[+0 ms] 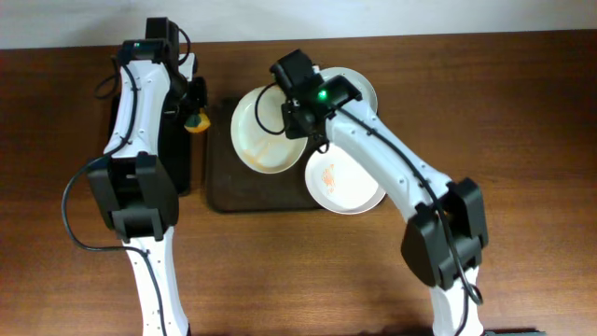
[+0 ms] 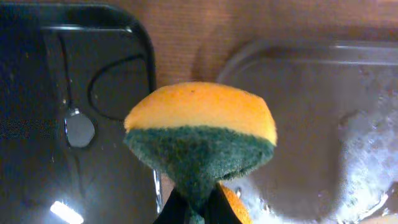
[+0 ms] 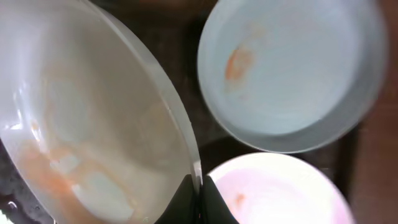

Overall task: Clean dirty plates on tray and stack at the side
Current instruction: 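Lift the cleaned plate with the right gripper and place it right of the tray, then grasp the front-right plate rim with the right gripper and drag it left, then scrub the held plate with the sponge in the left gripper, then lift the plate with the right gripper and stack it on the cleaned plate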

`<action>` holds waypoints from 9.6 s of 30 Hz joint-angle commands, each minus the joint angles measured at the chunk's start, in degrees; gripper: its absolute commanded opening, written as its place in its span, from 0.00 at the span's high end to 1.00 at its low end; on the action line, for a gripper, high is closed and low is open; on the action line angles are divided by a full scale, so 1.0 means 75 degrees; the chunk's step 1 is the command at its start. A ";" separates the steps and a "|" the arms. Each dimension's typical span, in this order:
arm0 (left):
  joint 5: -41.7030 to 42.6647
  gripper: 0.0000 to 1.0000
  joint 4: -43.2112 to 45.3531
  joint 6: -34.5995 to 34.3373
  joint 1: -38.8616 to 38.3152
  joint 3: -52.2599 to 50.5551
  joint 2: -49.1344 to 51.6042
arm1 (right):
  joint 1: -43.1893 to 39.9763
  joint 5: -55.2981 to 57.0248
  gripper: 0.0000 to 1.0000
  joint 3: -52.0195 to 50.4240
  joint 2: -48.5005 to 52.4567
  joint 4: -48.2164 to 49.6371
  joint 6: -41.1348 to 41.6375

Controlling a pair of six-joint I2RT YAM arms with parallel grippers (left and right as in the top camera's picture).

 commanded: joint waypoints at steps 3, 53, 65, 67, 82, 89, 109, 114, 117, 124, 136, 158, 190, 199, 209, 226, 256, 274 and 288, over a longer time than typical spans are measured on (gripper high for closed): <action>-0.0236 0.99 -0.0997 -0.0146 -0.0076 0.1367 0.0009 | 0.1125 0.4538 0.96 0.0140 -0.0309 -0.0070 -0.0047; -0.0440 0.99 -0.1046 -0.0286 -0.0973 0.1556 0.0041 | -0.7175 -0.1883 0.96 -0.3593 -0.1335 0.0055 -0.0079; -0.0440 0.99 -0.0863 -0.0286 -0.1035 0.1556 0.0041 | -0.6682 -0.5263 0.53 -0.1638 -0.1384 -0.1180 -0.0994; -0.0437 0.99 -0.0839 -0.0286 -0.1035 0.1556 0.0044 | -0.6111 -0.5190 0.53 -0.1571 -0.1364 -0.1620 -0.0994; -0.0440 0.99 -0.0842 -0.0286 -0.1035 0.1556 0.0055 | -0.3707 -0.3042 0.55 -0.4310 -0.1174 0.0452 -0.1078; -0.0443 0.99 -0.0839 -0.0286 -0.1035 0.1556 0.0055 | -0.3707 -0.3191 0.71 -0.4334 -0.0909 0.0487 -0.1075; -0.0443 0.99 -0.0839 -0.0283 -0.1035 0.1556 0.0055 | -0.2159 -0.3287 0.96 -0.3995 -0.0831 0.0230 -0.0315; -0.0443 0.99 -0.0839 -0.0286 -0.1035 0.1556 0.0055 | -0.1169 -0.3197 0.96 -0.3701 -0.0819 0.1612 0.1536; -0.0437 0.99 -0.0839 -0.0286 -0.1035 0.1556 0.0055 | -0.0449 -0.2404 0.96 -0.3704 -0.0740 0.2707 0.2159; -0.0440 0.99 -0.0836 -0.0286 -0.1035 0.1556 0.0055 | -0.0178 -0.2136 0.82 -0.3701 -0.0402 0.3279 0.2162; -0.0344 0.99 -0.0679 -0.0286 -0.1035 0.1556 0.0055 | -0.0647 -0.3861 0.73 -0.3701 0.0300 0.3861 0.1958; 0.1364 0.99 0.1335 0.0903 -0.1489 -0.2419 0.0085 | -0.0973 -0.4057 0.96 -0.3701 0.0670 0.4613 0.3048; 0.2299 0.99 0.0003 0.4188 -0.1346 -0.2672 0.0085 | -0.0982 -0.4057 0.96 -0.3701 0.0670 0.4558 0.2958; 0.2512 0.99 0.1970 0.3022 -0.1326 -0.2672 0.0085 | -0.0982 -0.4054 0.96 -0.3701 0.0670 0.4558 0.2955; -0.2017 0.99 0.1116 0.0236 -0.1512 -0.2672 0.0082 | -0.0982 -0.4054 0.96 -0.3701 0.0670 0.4558 0.2932; 0.0688 0.99 0.2081 0.0764 -0.1626 -0.2672 0.0085 | -0.0982 -0.4086 0.96 -0.3701 0.0670 0.4558 0.2871; 0.4016 0.99 0.1078 0.2081 -0.1058 -0.1664 0.0079 | -0.1166 -0.5141 0.96 -0.3579 0.0647 0.4249 0.1918; 0.2521 0.99 0.0341 0.0982 -0.0647 0.0807 0.0085 | -0.0874 0.2226 0.96 -0.3343 -0.3751 0.1291 0.0064; 0.2518 0.99 0.0344 0.0982 -0.0667 0.0807 0.0085 | 0.0935 0.6417 0.96 -0.3346 -0.3791 0.1329 -0.0085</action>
